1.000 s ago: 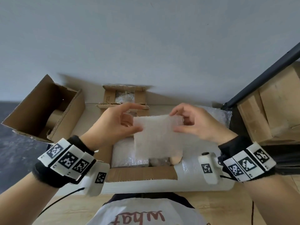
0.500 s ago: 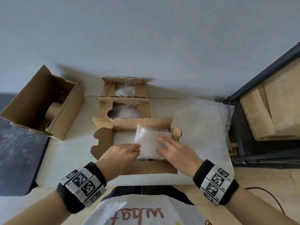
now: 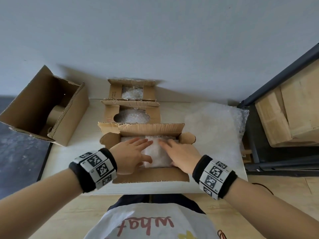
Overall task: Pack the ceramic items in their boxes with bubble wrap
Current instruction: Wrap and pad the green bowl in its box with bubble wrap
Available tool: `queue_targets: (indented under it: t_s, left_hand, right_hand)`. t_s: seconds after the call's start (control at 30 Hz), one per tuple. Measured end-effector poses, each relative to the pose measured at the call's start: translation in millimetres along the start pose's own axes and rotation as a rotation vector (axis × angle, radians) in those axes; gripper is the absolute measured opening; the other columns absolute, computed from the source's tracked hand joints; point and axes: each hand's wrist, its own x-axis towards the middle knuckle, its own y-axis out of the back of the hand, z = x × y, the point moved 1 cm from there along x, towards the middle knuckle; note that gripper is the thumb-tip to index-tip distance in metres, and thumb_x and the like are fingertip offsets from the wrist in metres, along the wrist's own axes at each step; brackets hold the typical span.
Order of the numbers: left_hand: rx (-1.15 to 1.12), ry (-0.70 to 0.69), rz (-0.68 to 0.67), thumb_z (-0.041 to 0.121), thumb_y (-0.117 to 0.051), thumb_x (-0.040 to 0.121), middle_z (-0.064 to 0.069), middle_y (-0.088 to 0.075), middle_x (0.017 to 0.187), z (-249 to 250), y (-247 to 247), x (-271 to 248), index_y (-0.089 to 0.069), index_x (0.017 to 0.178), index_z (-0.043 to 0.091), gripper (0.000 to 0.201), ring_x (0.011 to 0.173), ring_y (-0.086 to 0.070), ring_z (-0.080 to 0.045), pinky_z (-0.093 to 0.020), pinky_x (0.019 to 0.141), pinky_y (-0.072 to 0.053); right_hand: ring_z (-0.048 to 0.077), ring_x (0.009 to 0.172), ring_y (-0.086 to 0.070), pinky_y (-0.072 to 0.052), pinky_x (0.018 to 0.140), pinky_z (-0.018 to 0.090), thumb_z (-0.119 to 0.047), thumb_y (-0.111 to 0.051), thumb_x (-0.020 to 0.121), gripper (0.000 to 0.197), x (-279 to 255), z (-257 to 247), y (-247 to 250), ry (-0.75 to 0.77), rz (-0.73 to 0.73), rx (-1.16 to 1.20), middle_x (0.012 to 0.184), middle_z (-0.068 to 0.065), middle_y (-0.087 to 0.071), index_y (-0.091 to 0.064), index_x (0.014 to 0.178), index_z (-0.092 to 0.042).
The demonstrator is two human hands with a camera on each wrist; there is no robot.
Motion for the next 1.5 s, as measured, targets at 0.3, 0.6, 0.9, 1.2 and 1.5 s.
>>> queue_targets:
  t_s: [0.3,0.6,0.9,1.2,1.5]
  left_hand:
    - [-0.093,-0.007,-0.202,0.014,-0.041,0.095,0.004,0.016,0.159,-2.1,3.3,11.6,-0.035,0.135,0.048,0.053,0.146,-0.013,-0.022,-0.034,0.104,-0.035]
    - [-0.04,-0.014,-0.117,0.026,-0.038,0.098,0.005,0.009,0.159,-3.3,14.9,-0.9,-0.034,0.138,0.052,0.047,0.147,-0.003,-0.024,-0.046,0.118,-0.009]
    - [-0.09,0.032,-0.123,0.035,-0.028,0.102,0.013,0.006,0.159,-2.6,2.7,-14.2,-0.033,0.141,0.045,0.041,0.147,0.002,-0.018,-0.043,0.118,-0.002]
    - [-0.225,0.073,0.054,0.034,-0.027,0.102,0.025,0.012,0.15,-4.5,-13.1,-44.8,-0.017,0.145,0.049,0.047,0.146,-0.001,-0.008,-0.028,0.117,-0.002]
    - [-0.222,0.105,0.068,0.062,0.006,0.087,0.015,0.004,0.156,9.9,-13.2,-49.3,-0.028,0.144,0.044,0.069,0.146,-0.007,-0.012,-0.026,0.113,0.001]
  right_hand:
    - [0.035,0.114,-0.055,-0.047,0.086,0.041,0.003,-0.039,0.095,0.049,16.7,-12.1,0.1,-0.079,-0.197,-0.038,0.129,0.021,-0.052,-0.026,0.141,0.007]
    - [0.024,0.119,-0.052,-0.032,0.11,0.036,-0.017,-0.058,0.091,0.034,-4.2,-3.8,14.6,-0.007,0.09,-0.054,0.127,0.007,-0.058,-0.056,0.123,-0.01]
    - [0.021,0.096,-0.061,-0.042,0.078,0.022,-0.011,-0.058,0.091,0.021,-54.7,82.4,10.8,-0.339,0.814,0.522,0.106,0.01,-0.064,-0.062,0.11,-0.003]
    - [0.026,0.138,-0.029,-0.032,0.108,0.041,-0.035,-0.064,0.088,0.072,-13.1,123.1,-80.5,-0.664,0.148,0.438,0.154,0.009,-0.023,-0.027,0.147,-0.016]
    - [0.026,0.125,-0.041,-0.043,0.094,0.037,-0.03,-0.059,0.091,0.044,-1.8,118.9,-109.8,-0.668,0.183,0.368,0.145,0.009,-0.033,-0.047,0.13,-0.014]
